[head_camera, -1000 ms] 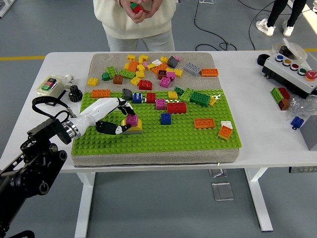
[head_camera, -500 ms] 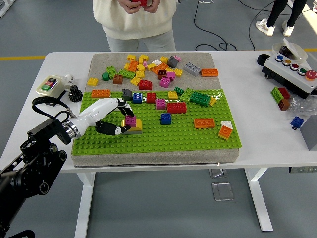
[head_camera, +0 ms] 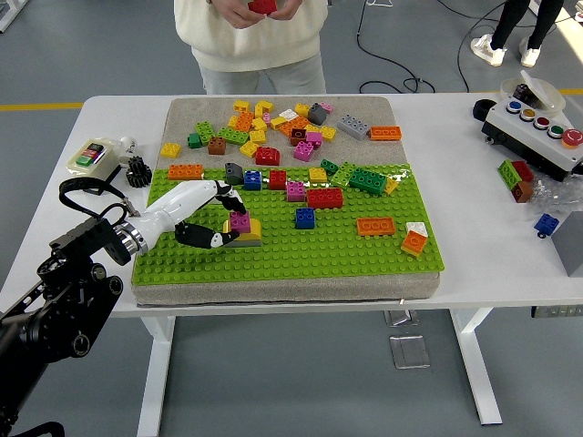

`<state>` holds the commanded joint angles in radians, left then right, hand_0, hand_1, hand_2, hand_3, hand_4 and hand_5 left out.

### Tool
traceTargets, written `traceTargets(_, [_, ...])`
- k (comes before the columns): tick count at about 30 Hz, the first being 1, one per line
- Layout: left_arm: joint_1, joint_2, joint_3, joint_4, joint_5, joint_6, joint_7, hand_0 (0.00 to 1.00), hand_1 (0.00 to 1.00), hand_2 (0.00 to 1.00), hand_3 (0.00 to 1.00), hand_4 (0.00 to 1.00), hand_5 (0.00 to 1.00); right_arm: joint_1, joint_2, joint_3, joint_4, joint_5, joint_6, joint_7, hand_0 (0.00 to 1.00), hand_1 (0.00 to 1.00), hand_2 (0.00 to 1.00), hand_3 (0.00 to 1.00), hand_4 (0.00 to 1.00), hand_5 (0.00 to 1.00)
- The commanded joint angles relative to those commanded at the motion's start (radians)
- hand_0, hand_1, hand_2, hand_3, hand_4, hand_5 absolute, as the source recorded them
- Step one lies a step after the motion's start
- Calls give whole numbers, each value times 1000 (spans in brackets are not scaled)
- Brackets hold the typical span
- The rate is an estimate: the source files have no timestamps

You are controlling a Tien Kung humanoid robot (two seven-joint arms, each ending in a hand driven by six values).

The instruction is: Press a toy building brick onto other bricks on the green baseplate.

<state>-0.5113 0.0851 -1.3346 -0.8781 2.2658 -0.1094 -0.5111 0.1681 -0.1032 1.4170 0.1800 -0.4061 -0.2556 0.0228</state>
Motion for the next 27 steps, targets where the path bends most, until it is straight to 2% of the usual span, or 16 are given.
traceTargets(27, [-3,-2,-6,0,-2,-3,-7,657,584,564,537,822,68,-1,1,-4,0,2,3,0,739,654,703,590,915,495])
